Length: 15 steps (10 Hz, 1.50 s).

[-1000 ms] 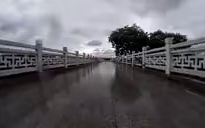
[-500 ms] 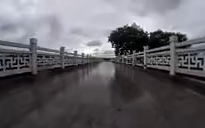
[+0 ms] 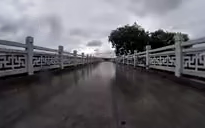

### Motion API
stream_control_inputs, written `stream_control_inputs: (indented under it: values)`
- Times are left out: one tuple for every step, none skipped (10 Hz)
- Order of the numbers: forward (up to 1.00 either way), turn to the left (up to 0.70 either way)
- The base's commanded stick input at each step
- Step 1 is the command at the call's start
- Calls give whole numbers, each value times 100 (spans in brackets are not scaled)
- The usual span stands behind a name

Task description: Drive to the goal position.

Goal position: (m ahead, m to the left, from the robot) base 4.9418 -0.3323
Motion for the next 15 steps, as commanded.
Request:
stream_control_inputs:
  values:
    - [41, -6]
    - [41, -1]
    - [41, 0]
    - [42, 0]
    - [42, 0]
    - [42, 0]
    - [42, 0]
    - [42, 0]
    - [42, 0]
    - [42, 0]
    - [42, 0]
    - [42, 0]
    - [42, 0]
    - [42, 0]
    - [42, 0]
